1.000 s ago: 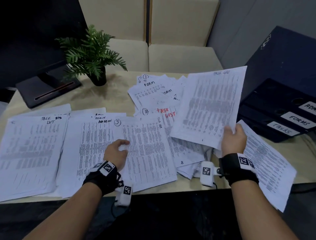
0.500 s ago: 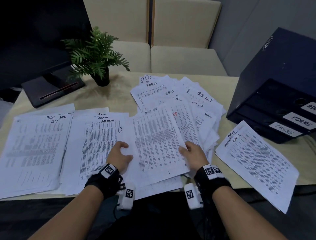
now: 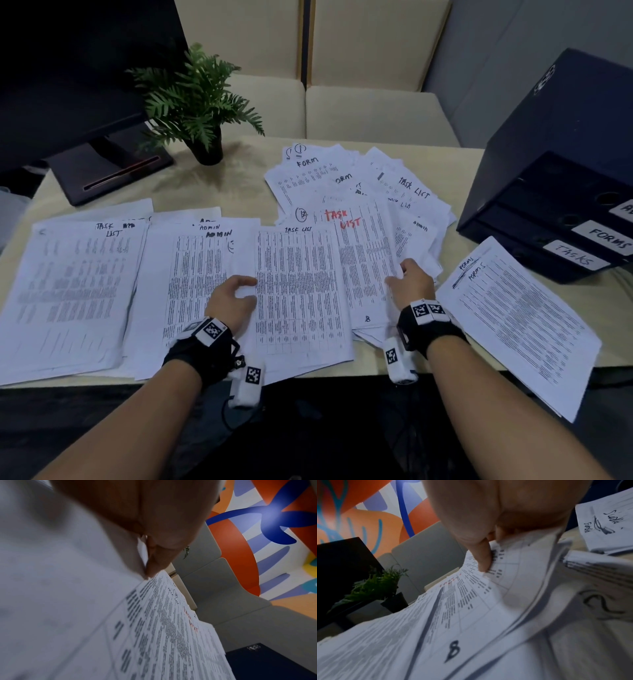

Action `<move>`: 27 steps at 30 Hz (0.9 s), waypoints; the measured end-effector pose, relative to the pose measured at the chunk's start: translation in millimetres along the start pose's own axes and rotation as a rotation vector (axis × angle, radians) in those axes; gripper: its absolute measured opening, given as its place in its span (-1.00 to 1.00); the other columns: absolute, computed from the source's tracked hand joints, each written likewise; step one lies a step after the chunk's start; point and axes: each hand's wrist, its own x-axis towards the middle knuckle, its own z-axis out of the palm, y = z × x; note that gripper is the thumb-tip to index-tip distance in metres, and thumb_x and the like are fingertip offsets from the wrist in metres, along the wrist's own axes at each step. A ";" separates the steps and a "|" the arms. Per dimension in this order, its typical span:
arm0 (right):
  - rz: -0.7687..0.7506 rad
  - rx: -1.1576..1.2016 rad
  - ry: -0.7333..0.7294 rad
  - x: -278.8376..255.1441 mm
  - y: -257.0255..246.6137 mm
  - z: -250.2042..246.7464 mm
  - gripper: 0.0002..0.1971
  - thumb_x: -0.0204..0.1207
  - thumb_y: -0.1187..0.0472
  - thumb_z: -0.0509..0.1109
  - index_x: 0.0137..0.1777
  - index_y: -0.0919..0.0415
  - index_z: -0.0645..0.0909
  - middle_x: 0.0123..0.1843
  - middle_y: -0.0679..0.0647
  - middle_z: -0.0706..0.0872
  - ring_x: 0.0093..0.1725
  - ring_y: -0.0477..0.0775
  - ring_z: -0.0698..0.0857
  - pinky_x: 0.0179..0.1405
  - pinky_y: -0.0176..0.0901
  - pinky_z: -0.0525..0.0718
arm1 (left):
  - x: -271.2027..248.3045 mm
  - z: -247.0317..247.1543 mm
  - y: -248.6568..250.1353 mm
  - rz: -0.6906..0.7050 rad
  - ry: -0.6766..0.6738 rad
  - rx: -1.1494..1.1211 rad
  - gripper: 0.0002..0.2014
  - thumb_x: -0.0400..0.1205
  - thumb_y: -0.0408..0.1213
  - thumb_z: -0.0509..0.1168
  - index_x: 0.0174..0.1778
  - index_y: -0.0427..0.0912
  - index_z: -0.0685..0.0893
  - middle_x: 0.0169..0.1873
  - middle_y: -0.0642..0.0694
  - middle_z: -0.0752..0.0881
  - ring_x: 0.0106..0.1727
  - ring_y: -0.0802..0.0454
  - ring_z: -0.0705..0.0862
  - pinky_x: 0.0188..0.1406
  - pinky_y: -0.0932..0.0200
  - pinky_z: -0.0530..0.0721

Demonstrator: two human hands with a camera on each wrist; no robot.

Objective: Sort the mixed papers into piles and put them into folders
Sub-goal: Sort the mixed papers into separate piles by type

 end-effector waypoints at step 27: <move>-0.158 0.111 -0.333 -66.3 -3.8 31.0 -0.77 0.70 0.16 0.24 0.06 0.35 0.56 -0.06 0.20 0.62 -0.05 0.09 0.57 -0.21 -0.18 0.43 | -2.6 9.7 12.6 -0.069 -0.087 -0.075 -0.54 0.63 0.01 0.30 0.31 -0.25 0.57 0.21 -0.09 0.65 0.23 -0.14 0.63 0.22 0.06 0.51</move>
